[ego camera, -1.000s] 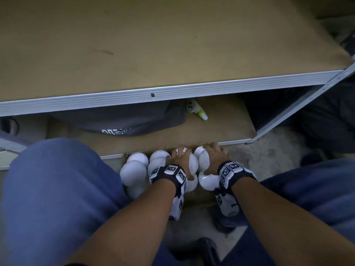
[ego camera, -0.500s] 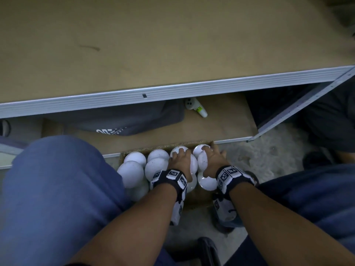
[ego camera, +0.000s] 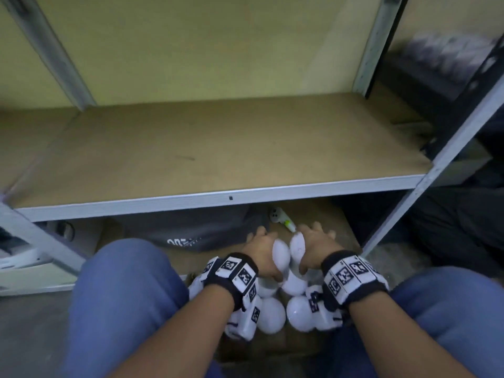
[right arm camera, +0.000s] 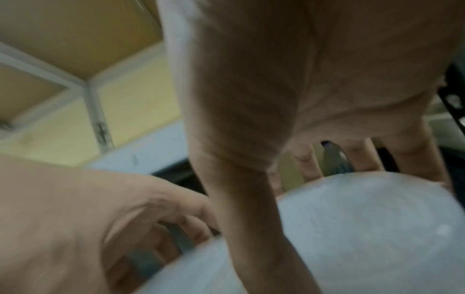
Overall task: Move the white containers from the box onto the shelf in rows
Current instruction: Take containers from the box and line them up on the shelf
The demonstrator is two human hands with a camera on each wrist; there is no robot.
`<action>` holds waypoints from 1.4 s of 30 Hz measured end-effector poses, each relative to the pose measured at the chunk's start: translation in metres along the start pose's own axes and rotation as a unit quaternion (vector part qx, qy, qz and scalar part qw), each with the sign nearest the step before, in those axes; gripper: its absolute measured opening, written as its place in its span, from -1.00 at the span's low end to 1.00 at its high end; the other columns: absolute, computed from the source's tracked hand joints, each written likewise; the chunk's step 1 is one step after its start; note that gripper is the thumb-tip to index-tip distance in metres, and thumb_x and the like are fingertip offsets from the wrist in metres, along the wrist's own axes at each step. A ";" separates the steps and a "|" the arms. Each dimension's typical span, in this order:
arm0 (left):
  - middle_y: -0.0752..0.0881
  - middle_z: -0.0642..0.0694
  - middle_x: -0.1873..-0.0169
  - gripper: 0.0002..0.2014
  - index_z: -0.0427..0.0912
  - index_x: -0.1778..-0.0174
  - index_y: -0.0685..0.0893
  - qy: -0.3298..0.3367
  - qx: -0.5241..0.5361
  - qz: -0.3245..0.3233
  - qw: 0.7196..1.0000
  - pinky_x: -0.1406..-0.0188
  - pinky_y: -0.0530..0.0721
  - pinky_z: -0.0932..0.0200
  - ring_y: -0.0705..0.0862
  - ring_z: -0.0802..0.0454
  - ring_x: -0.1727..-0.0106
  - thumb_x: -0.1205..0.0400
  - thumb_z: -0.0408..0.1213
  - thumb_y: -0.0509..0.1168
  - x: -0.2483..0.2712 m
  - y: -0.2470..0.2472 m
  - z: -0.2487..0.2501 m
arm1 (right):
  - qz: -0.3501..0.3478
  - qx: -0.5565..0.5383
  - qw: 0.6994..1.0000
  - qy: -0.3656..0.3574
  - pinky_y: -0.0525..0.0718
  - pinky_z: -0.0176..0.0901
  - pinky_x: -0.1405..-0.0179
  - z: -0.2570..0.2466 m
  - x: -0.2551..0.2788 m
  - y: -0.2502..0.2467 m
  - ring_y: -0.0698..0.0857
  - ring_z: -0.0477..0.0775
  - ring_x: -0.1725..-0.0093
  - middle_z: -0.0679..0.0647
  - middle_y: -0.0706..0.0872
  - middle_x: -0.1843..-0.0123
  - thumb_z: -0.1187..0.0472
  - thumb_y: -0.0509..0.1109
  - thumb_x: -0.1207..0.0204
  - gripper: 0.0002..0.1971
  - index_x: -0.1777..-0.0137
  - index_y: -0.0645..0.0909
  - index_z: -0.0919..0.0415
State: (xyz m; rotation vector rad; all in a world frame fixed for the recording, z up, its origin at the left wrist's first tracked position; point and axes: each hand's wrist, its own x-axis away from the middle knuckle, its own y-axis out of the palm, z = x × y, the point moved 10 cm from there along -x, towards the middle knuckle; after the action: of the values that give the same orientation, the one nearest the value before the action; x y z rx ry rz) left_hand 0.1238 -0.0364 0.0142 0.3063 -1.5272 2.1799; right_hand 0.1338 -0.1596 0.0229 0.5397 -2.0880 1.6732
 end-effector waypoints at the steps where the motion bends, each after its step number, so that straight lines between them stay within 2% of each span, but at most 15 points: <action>1: 0.38 -0.07 -0.20 -0.12 0.13 -0.34 0.38 0.012 0.000 0.008 1.000 -0.24 0.61 -0.16 0.45 -0.21 -0.26 -0.08 0.10 0.55 0.009 -0.016 0.006 | 0.013 0.004 1.000 0.000 0.44 0.25 -0.44 -0.003 0.012 -0.015 0.23 0.39 -0.53 0.08 0.22 -0.51 0.15 0.65 -0.13 -0.05 -0.52 0.24 -0.06; 3: 0.39 -0.09 -0.20 -0.13 0.12 -0.38 0.39 0.038 -0.002 0.033 0.999 -0.22 0.64 -0.16 0.47 -0.22 -0.26 -0.14 0.07 0.56 0.026 -0.048 0.017 | 0.032 0.003 0.999 -0.006 0.51 0.24 -0.35 -0.009 0.033 -0.043 0.29 0.36 -0.45 0.06 0.29 -0.43 0.14 0.64 -0.17 -0.12 -0.48 0.28 -0.04; 6: 0.43 -0.06 -0.24 -0.10 0.11 -0.44 0.38 0.069 0.011 0.075 0.995 -0.25 0.62 -0.10 0.49 -0.15 -0.30 -0.16 0.03 0.57 0.053 -0.094 0.032 | 0.066 -0.021 0.997 -0.022 0.58 0.25 -0.28 -0.018 0.065 -0.083 0.31 0.32 -0.42 0.03 0.34 -0.42 0.11 0.62 -0.17 -0.11 -0.49 0.25 -0.07; 10: 0.48 -0.06 -0.35 -0.10 0.05 -0.49 0.40 0.100 0.026 0.149 0.983 -0.36 0.54 0.06 0.51 -0.08 -0.37 -0.21 0.00 0.58 0.085 -0.154 0.049 | 0.133 -0.037 0.989 -0.054 0.61 0.04 -0.21 -0.032 0.103 -0.141 0.42 0.28 -0.41 0.04 0.40 -0.40 0.06 0.61 -0.18 -0.13 -0.49 0.28 -0.07; 14: 0.50 0.02 -0.41 -0.16 0.07 -0.46 0.41 0.108 0.044 0.190 0.975 -0.30 0.58 0.06 0.52 -0.01 -0.37 -0.24 0.03 0.56 0.104 -0.198 0.056 | 0.190 -0.051 0.977 -0.079 0.55 0.06 -0.35 -0.044 0.123 -0.185 0.42 0.26 -0.45 0.03 0.42 -0.45 -0.01 0.61 -0.17 -0.13 -0.51 0.33 -0.07; 18: 0.50 0.01 -0.40 -0.17 0.05 -0.47 0.42 0.099 0.033 0.211 0.972 -0.17 0.58 0.13 0.54 -0.01 -0.35 -0.26 0.04 0.55 0.104 -0.225 0.056 | 0.229 -0.080 0.966 -0.090 0.55 0.10 -0.31 -0.052 0.123 -0.207 0.40 0.26 -0.45 0.02 0.44 -0.38 -0.02 0.60 -0.17 -0.21 -0.44 0.41 -0.10; 21: 0.52 -0.02 -0.34 -0.19 0.02 -0.46 0.45 0.090 0.024 0.227 0.969 -0.15 0.54 0.14 0.53 -0.03 -0.34 -0.27 0.03 0.56 0.097 -0.243 0.056 | 0.252 -0.099 0.958 -0.092 0.52 0.15 -0.36 -0.055 0.117 -0.220 0.40 0.26 -0.44 0.00 0.44 -0.36 -0.02 0.59 -0.18 -0.24 -0.43 0.45 -0.10; 28: 0.49 -0.05 -0.34 -0.19 0.00 -0.45 0.47 0.063 0.035 0.223 0.972 -0.17 0.57 0.07 0.52 -0.07 -0.35 -0.26 0.02 0.57 0.053 -0.256 0.050 | 0.260 -0.128 0.952 -0.095 0.43 0.15 -0.50 -0.054 0.078 -0.236 0.41 0.21 -0.49 0.04 0.45 -0.42 0.00 0.61 -0.20 -0.24 -0.46 0.50 -0.04; 32: 0.47 -0.06 -0.38 -0.19 -0.03 -0.48 0.46 0.047 0.042 0.215 0.975 -0.23 0.51 0.07 0.48 -0.09 -0.42 -0.29 -0.02 0.57 0.027 -0.253 0.043 | 0.241 -0.139 0.956 -0.096 0.49 0.10 -0.45 -0.053 0.052 -0.230 0.47 0.16 -0.46 0.05 0.50 -0.46 -0.02 0.63 -0.19 -0.26 -0.43 0.54 0.01; 36: 0.46 -0.01 -0.39 -0.20 -0.01 -0.48 0.44 0.041 0.045 0.199 0.978 -0.29 0.54 0.04 0.49 -0.08 -0.40 -0.31 0.01 0.55 0.010 -0.245 0.035 | 0.233 -0.148 0.956 -0.097 0.48 0.11 -0.46 -0.050 0.035 -0.223 0.46 0.15 -0.47 -0.02 0.51 -0.48 -0.06 0.59 -0.21 -0.28 -0.42 0.52 -0.03; 39: 0.45 0.01 -0.41 -0.19 0.01 -0.50 0.42 0.044 0.047 0.195 0.979 -0.30 0.52 0.06 0.47 -0.05 -0.41 -0.32 0.02 0.55 0.007 -0.242 0.033 | 0.232 -0.138 0.957 -0.104 0.47 0.09 -0.47 -0.047 0.029 -0.223 0.46 0.14 -0.47 -0.05 0.53 -0.46 -0.06 0.58 -0.25 -0.31 -0.42 0.51 -0.04; 42: 0.45 0.04 -0.43 -0.20 0.03 -0.50 0.41 0.049 0.055 0.198 0.977 -0.36 0.53 -0.03 0.45 -0.05 -0.44 -0.33 0.02 0.53 0.009 -0.240 0.033 | 0.236 -0.132 0.957 -0.109 0.46 0.08 -0.47 -0.047 0.031 -0.221 0.44 0.14 -0.47 -0.07 0.52 -0.47 -0.07 0.56 -0.29 -0.33 -0.43 0.49 -0.05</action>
State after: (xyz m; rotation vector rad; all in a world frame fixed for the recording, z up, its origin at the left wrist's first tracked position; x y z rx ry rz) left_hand 0.2303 0.0025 0.2286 -0.0807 -1.5162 2.5477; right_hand 0.2300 -0.1604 0.2301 0.1475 -2.7152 1.5807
